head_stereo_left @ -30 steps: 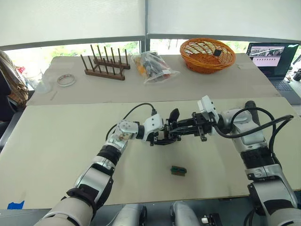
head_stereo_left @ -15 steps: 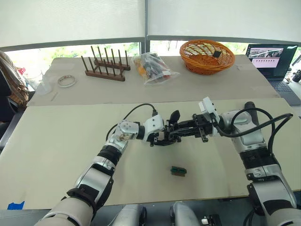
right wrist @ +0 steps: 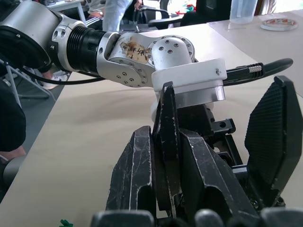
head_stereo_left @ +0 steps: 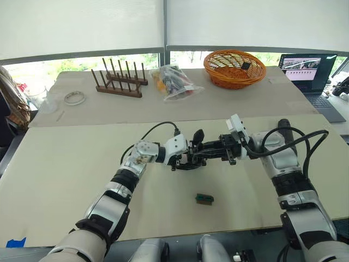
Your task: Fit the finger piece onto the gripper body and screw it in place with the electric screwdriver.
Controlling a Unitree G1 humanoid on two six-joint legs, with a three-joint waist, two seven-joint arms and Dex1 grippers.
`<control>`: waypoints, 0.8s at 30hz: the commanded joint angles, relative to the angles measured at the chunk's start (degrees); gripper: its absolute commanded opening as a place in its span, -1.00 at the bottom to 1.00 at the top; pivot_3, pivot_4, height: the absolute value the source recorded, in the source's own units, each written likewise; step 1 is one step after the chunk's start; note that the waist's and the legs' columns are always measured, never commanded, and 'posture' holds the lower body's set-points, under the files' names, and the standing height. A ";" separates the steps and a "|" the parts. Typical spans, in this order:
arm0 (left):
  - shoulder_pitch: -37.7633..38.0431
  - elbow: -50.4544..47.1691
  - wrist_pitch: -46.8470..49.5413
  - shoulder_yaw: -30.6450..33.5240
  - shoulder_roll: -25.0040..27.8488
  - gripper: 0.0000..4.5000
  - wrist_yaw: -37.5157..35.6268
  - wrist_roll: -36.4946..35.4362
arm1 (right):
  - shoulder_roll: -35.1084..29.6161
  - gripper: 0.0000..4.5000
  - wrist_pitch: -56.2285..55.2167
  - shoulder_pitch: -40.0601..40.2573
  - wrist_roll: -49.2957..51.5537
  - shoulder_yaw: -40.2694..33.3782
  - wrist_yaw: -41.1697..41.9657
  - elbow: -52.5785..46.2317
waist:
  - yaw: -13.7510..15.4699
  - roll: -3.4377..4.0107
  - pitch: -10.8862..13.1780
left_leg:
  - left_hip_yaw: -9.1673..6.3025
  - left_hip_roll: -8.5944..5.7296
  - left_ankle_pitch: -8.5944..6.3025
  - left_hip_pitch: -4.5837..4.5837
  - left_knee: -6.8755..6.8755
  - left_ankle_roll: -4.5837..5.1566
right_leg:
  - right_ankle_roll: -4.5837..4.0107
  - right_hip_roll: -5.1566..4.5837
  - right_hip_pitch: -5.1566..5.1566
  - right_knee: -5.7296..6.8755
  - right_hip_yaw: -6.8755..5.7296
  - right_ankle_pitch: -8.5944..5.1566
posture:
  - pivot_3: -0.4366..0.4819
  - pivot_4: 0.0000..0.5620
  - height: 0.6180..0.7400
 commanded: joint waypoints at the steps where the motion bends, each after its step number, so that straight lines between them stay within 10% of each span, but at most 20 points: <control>1: -0.32 -2.08 0.01 0.73 -0.22 0.02 -0.32 -0.67 | -1.38 -0.86 1.99 2.95 -5.40 5.40 2.26 4.20 | -0.05 0.00 0.00 | 0.00 0.00 0.00 0.01 -0.01 0.00 | 0.00 0.00 0.00 0.00 0.01 0.00 | -0.05 -0.47 1.00; 24: -0.51 -3.51 1.51 0.68 0.67 0.02 -0.84 -0.53 | -1.22 -0.86 2.65 0.98 -7.17 8.28 2.58 8.52 | -0.11 -0.01 -0.42 | -0.02 0.03 -0.12 0.13 -0.13 0.01 | 0.00 -0.02 -0.02 -0.04 0.12 0.00 | -0.05 -0.47 1.00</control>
